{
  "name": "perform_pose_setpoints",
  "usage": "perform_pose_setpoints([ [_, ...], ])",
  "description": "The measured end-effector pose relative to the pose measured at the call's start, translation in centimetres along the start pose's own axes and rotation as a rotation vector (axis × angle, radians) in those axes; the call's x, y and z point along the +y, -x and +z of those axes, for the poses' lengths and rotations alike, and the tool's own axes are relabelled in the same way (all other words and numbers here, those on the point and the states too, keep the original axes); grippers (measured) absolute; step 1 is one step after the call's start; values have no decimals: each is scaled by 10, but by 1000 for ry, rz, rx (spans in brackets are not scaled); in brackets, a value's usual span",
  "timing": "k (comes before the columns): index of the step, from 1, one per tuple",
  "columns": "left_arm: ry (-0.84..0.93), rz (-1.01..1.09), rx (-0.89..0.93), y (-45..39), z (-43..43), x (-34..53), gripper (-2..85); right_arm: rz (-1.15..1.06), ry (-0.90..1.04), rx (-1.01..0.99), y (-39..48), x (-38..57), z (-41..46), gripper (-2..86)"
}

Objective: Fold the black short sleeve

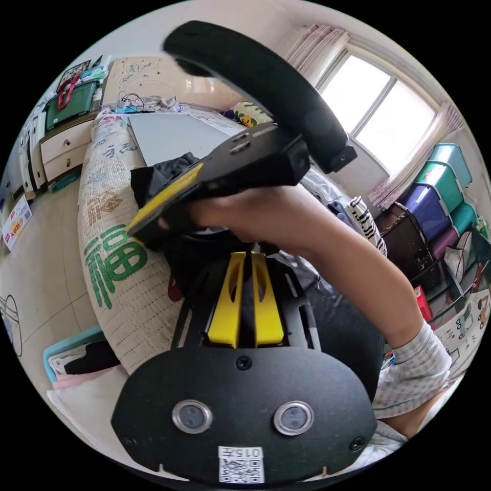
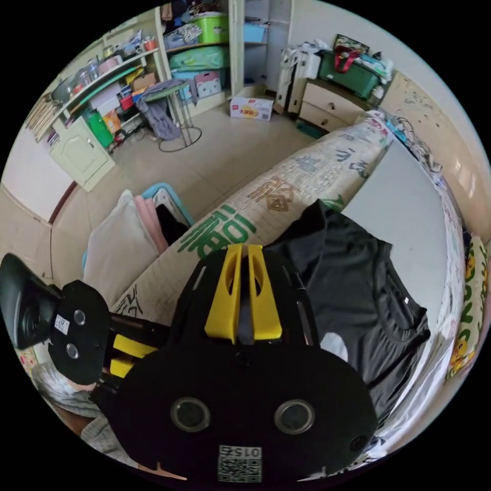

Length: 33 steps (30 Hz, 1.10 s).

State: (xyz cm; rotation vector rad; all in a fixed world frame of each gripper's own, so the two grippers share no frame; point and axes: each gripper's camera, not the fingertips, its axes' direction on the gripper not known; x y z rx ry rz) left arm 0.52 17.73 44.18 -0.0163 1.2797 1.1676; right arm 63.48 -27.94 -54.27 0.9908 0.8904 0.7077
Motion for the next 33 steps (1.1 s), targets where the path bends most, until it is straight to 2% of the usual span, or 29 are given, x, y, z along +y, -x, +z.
perform_pose_setpoints([
  [7, -91, -18, -16, -4, -37, -16, 1, 191, -376, -159, -69, 48, -66, -4],
  [10, -89, 40, -8, -17, -44, -27, 2, 252, -461, -181, -98, 75, -78, -2],
  [12, -68, 100, -7, -31, -45, -36, 3, 292, -457, -161, -117, 85, -78, 0],
  [17, -14, 275, -73, -78, -42, -60, 7, 310, -296, -213, -154, 93, -63, 2],
  [19, 40, 340, -95, -98, -37, -70, 11, 289, -185, -183, -160, 91, -50, 1],
  [21, 96, 380, -129, -111, -31, -77, 14, 284, -152, -135, -162, 91, -46, -1],
  [29, 189, 476, -168, -140, -30, -94, 17, 356, -323, -107, -179, 108, -75, 1],
  [33, 130, 471, -128, -134, -59, -94, 30, 245, -314, -136, -164, 97, -77, 35],
])
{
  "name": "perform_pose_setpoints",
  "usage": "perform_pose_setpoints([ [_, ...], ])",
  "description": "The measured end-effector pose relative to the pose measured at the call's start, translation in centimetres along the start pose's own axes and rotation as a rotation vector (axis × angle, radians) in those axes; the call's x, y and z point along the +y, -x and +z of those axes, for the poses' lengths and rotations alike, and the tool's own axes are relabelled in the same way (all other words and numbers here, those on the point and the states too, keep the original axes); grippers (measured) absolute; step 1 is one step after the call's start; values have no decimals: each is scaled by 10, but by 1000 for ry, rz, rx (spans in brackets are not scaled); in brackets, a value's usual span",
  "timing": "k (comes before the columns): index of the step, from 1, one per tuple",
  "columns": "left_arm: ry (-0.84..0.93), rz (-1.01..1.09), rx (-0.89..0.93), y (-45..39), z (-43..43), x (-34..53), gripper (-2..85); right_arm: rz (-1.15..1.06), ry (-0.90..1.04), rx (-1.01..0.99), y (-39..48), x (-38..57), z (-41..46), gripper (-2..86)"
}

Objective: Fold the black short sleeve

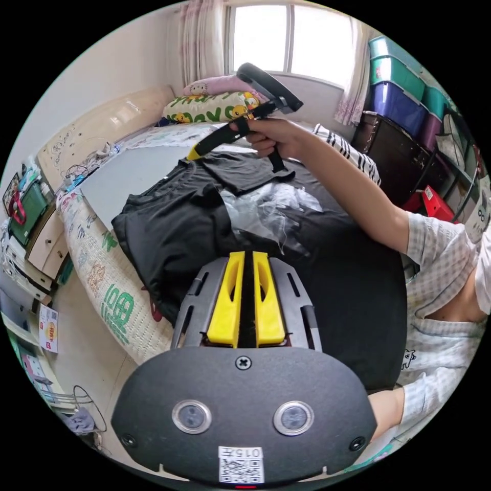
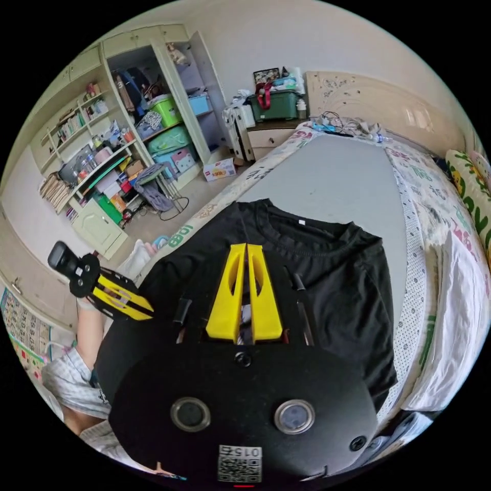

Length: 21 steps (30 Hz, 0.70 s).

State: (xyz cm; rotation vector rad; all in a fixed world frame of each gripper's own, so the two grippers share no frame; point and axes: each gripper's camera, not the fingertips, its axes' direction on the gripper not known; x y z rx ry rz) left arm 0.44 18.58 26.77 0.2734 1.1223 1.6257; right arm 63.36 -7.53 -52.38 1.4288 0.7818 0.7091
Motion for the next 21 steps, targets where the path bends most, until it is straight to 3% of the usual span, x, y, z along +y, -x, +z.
perform_pose_setpoints([
  [4, -93, -115, -71, 16, -21, 4, 56, -69, 154, 23, 14, -6, 26, 92],
  [7, -76, -147, 4, 21, -15, -5, 67, -83, 247, 47, 15, -6, 45, 97],
  [12, 75, -148, -45, 23, 15, -15, 54, -88, 324, 94, 14, -1, 63, 70],
  [16, 54, -129, -55, 21, 3, -13, 15, -108, 333, 114, 16, 5, 66, 10],
  [21, -31, -121, -46, 22, -20, -5, 6, -118, 303, 140, 19, 10, 53, -1],
])
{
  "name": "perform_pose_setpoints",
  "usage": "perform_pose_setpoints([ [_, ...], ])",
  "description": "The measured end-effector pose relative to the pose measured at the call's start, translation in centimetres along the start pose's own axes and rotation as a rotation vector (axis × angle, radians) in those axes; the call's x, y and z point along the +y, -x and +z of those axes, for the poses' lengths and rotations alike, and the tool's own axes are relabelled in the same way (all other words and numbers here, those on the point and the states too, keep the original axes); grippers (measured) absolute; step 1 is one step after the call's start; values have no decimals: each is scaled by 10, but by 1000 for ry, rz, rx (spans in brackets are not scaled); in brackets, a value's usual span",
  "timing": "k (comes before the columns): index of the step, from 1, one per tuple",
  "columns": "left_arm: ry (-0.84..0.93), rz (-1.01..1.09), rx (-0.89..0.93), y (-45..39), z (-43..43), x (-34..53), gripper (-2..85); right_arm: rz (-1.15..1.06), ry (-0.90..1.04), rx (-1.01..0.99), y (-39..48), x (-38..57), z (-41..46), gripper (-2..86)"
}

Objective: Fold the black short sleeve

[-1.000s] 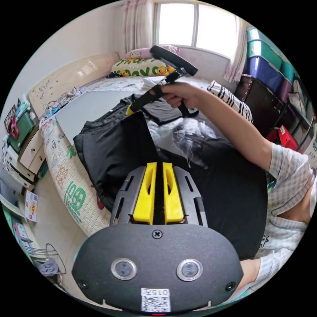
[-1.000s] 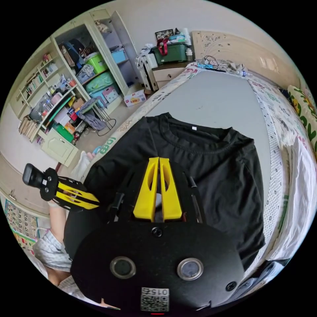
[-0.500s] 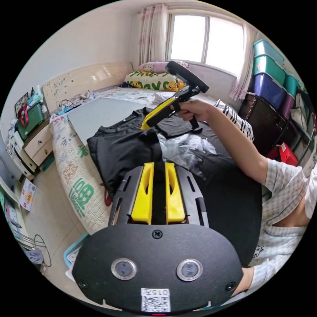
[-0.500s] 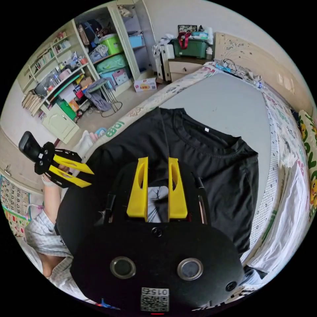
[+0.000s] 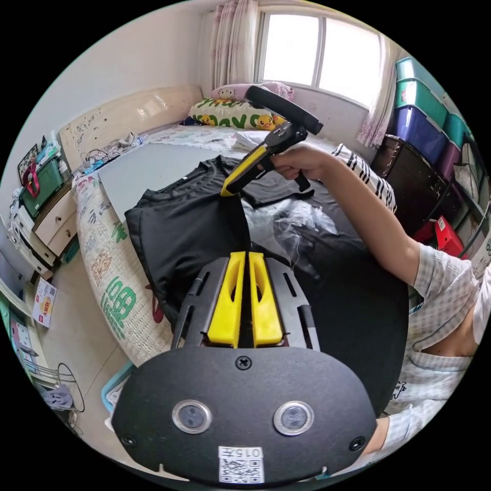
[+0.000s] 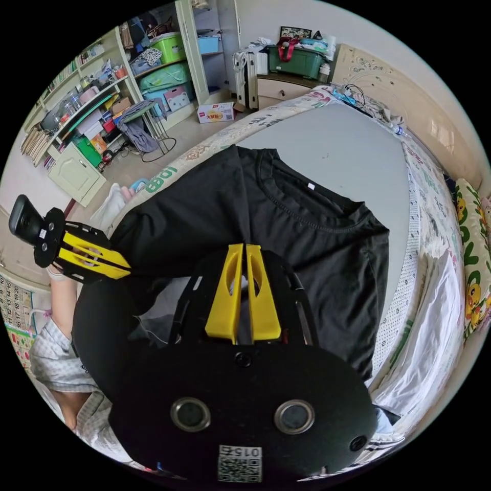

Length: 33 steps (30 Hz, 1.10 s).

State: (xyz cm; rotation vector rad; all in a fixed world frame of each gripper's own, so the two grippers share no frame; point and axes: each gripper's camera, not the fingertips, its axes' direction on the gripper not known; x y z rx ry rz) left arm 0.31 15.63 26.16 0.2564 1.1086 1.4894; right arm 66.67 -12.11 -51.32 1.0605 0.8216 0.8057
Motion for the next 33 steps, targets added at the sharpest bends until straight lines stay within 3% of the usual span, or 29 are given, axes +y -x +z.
perform_pose_setpoints([
  [5, 102, 24, 14, 0, 17, 4, 27, -21, 113, 56, 8, 4, 14, 48],
  [8, 108, 39, 39, 1, 13, 10, 53, 38, 38, 66, 4, 10, 5, 82],
  [12, -10, -25, 37, 14, -17, 28, 56, 113, -61, 44, -9, 28, -15, 94],
  [16, -101, -229, -112, 41, -32, 52, 58, 118, 14, -82, -21, 44, 4, 92],
  [20, -101, -364, -260, 60, -37, 74, 57, 114, 22, -75, -19, 55, 3, 85],
  [23, -96, -409, -269, 71, -36, 89, 56, -20, -43, -77, 5, 63, -14, 83],
  [28, -36, -415, -238, 81, -20, 100, 56, -623, 32, -192, 108, 90, -24, 64],
  [30, -39, -412, -227, 82, -19, 102, 56, -755, 108, -157, 137, 102, -14, 60],
  [33, -96, -401, -173, 82, -27, 105, 58, -773, 201, -136, 156, 106, 5, 78],
])
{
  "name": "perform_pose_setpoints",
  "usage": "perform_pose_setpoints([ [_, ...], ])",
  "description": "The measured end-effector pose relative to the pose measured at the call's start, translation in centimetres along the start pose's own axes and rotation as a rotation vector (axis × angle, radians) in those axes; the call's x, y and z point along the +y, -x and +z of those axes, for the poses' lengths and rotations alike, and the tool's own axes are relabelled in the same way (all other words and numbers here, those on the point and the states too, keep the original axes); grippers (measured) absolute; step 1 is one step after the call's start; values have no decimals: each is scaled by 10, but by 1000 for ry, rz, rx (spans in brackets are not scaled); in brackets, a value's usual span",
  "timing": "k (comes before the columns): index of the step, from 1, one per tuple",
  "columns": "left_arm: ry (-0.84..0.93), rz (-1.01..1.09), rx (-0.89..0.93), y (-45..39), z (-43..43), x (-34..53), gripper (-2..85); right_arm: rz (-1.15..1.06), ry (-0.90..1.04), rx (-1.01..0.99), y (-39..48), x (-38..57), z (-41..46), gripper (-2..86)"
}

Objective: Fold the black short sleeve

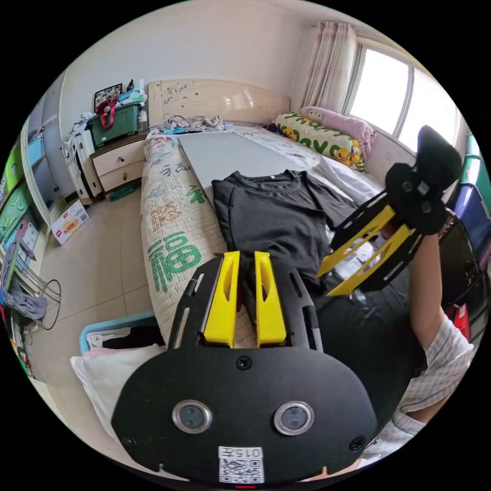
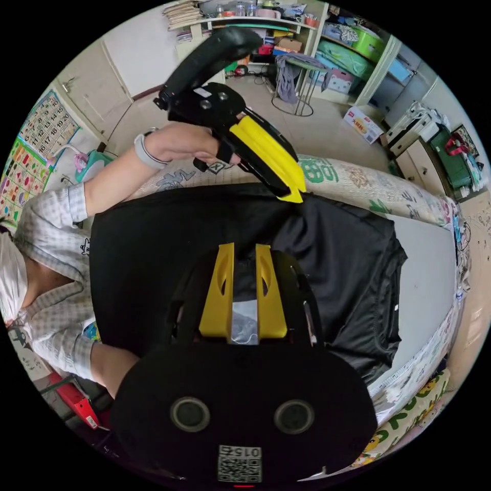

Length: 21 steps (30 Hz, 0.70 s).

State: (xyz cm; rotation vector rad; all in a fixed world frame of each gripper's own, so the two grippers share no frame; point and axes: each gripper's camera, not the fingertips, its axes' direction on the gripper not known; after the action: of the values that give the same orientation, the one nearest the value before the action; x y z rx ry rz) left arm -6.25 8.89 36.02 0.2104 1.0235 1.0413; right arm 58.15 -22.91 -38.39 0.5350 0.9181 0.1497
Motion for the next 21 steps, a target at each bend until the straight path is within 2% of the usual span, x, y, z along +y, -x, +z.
perform_pose_setpoints([
  [2, -13, 0, 44, 2, -1, 1, 59, 6, 32, -34, 2, 0, 10, 78],
  [7, 108, 46, 2, 1, 25, 2, 28, 31, 51, 16, 15, 11, 16, 22],
  [10, 98, 52, -57, -1, 23, 1, 9, 34, 62, 38, 25, 17, 14, 7],
  [15, 37, 14, -95, 4, 12, 4, 1, 14, 48, 44, 42, 25, 8, -1],
  [21, 145, 49, -138, -1, 42, 3, 1, 29, 86, 16, 52, 23, 12, -2],
])
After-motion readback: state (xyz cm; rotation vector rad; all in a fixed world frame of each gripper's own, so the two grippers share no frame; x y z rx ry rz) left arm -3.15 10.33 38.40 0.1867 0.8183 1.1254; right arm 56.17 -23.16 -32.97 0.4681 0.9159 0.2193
